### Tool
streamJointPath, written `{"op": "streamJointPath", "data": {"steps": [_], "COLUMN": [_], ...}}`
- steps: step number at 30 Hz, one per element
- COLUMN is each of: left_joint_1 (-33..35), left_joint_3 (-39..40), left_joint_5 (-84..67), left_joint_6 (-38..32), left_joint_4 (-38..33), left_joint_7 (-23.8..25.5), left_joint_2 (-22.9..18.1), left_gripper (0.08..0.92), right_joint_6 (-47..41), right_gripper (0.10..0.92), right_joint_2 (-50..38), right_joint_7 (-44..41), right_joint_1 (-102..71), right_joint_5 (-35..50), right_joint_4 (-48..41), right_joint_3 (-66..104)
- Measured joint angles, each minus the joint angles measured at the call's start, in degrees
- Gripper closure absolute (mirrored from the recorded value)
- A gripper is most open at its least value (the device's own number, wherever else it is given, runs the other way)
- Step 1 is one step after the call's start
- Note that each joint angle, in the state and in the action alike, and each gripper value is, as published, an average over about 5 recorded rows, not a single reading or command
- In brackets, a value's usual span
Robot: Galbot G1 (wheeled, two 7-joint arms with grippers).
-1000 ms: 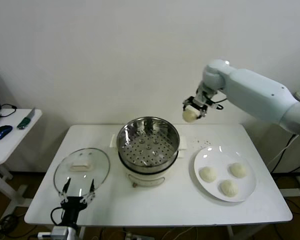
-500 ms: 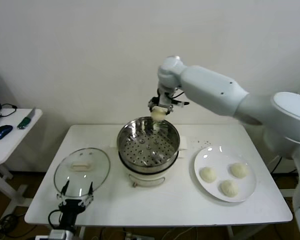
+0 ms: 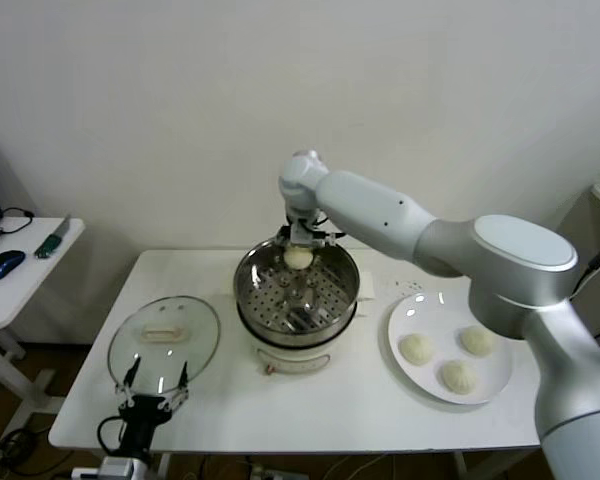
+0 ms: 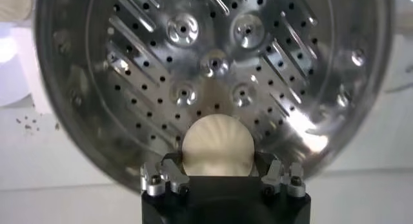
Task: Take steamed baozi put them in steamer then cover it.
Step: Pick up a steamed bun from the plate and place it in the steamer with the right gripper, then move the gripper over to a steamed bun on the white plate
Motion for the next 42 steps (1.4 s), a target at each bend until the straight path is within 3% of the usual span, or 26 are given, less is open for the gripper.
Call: {"op": "streamJointPath", "data": {"steps": [11, 25, 32, 42], "left_joint_1": [0.02, 0.38, 0.51, 0.46], "left_joint_3": [-0.25, -0.02, -0.15, 0.52], "left_joint_5": [0.01, 0.69, 0.80, 1.70], "left_joint_6": [0.02, 0.35, 0.67, 0.98], "left_joint_4": [0.40, -0.06, -0.71, -1.56], "left_joint_7": [-0.17, -0.25, -0.29, 0.25], "left_joint_2": [0.14, -0.17, -0.17, 0.15], "left_gripper": [0.177, 0.177, 0.177, 0.177], "right_joint_6": [0.44, 0.24, -7.47, -34.27], "right_gripper": [0.208, 0.203, 0.203, 0.203], "right_joint_2": [1.70, -1.02, -7.34, -22.98], "right_joint_7": [0.36, -1.55, -0.70, 4.11], "right_joint_1": [-2.22, 1.50, 9.04, 18.96], "right_joint_5": [-1.83, 3.35, 16.15, 45.75], "right_joint_4": [-2.30, 1.23, 8.33, 22.92], "right_joint_3": [0.41, -0.20, -7.14, -20.11]}}
